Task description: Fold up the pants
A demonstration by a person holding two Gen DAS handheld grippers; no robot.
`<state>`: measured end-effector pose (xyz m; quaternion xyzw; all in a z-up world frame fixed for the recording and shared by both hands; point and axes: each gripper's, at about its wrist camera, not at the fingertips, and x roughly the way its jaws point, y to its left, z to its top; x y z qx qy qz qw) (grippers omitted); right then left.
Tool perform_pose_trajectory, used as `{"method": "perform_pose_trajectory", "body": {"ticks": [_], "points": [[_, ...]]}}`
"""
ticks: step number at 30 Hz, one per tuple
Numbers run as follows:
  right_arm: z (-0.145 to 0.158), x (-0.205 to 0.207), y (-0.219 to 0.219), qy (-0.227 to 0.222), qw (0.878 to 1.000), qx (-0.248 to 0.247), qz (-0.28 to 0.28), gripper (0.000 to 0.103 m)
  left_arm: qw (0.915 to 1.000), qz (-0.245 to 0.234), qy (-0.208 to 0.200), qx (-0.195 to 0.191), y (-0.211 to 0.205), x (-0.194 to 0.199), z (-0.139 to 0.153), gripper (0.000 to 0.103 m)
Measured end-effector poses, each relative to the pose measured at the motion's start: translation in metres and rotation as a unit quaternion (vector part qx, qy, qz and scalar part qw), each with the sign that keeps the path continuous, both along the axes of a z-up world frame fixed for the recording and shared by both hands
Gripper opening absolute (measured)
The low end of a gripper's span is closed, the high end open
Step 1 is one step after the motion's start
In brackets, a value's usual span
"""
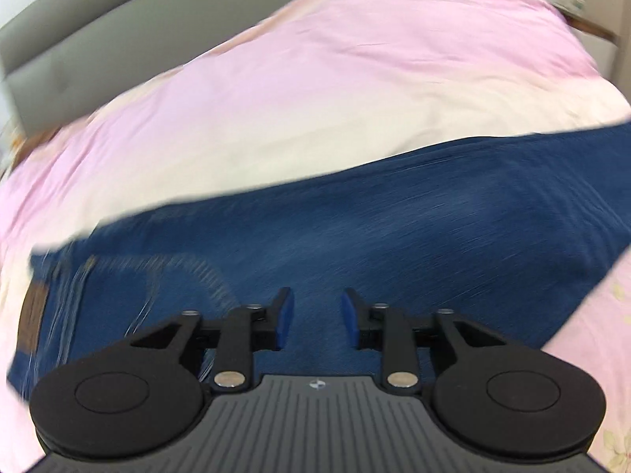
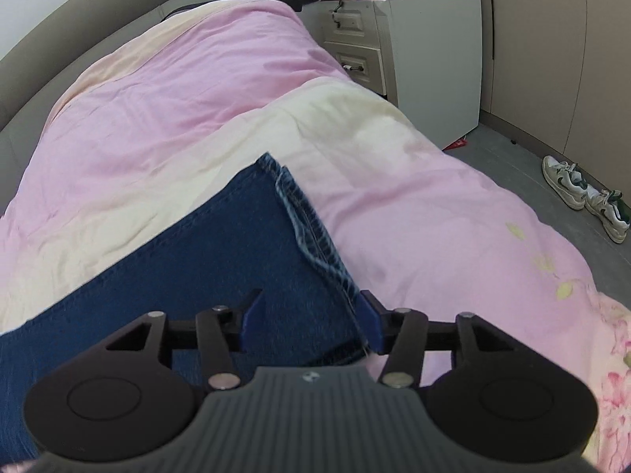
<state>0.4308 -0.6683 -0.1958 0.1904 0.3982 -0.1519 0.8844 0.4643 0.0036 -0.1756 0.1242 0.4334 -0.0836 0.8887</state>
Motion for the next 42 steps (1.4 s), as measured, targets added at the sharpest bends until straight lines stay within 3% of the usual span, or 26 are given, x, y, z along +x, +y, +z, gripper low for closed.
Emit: {"method": "perform_pose_trajectory", "body": {"ticks": [3, 6, 11, 19, 25, 27, 29, 31, 35, 37, 42], "points": [[-0.007, -0.018, 0.001, 0.008, 1.000, 0.023, -0.011, 0.062, 0.9995, -0.031, 0.001, -0.011, -0.026, 0.011, 0.006, 0.040], [-0.014, -0.035, 0.000, -0.001, 0.996, 0.083, -0.028, 0.063, 0.9969, -0.070, 0.005, -0.034, -0.053, 0.009, 0.006, 0.040], [-0.033, -0.045, -0.001, -0.023, 0.987, 0.155, -0.047, 0.059, 0.9916, -0.127, 0.017, -0.015, -0.104, 0.002, -0.018, 0.039], [-0.061, -0.033, -0.022, -0.075, 0.966, 0.218, -0.114, 0.055, 0.9935, -0.111, 0.020, -0.013, -0.135, 0.040, -0.051, 0.033], [-0.071, -0.029, -0.026, -0.086, 0.967, 0.215, -0.105, 0.055, 0.9960, -0.087, 0.017, -0.002, -0.158, 0.093, -0.061, 0.031], [-0.074, -0.031, -0.028, -0.093, 0.965, 0.217, -0.110, 0.049, 0.9961, -0.086, 0.011, 0.017, -0.170, 0.107, -0.064, 0.031], [-0.076, -0.031, -0.030, -0.097, 0.964, 0.218, -0.118, 0.031, 0.9965, -0.080, 0.004, 0.026, -0.177, 0.117, -0.067, 0.030], [-0.079, -0.032, -0.034, -0.103, 0.961, 0.224, -0.125, 0.023, 0.9971, -0.069, -0.001, 0.032, -0.183, 0.122, -0.068, 0.029], [-0.072, -0.033, -0.036, -0.116, 0.959, 0.230, -0.117, 0.013, 0.9984, -0.045, -0.016, 0.030, -0.187, 0.120, -0.060, 0.026], [-0.061, -0.034, -0.036, -0.125, 0.960, 0.226, -0.109, 0.008, 0.9977, -0.055, -0.024, 0.032, -0.186, 0.111, -0.048, 0.026], [-0.010, -0.038, -0.029, -0.161, 0.960, 0.219, -0.072, 0.007, 0.9965, -0.076, -0.028, 0.018, -0.162, 0.078, -0.004, 0.026]]}}
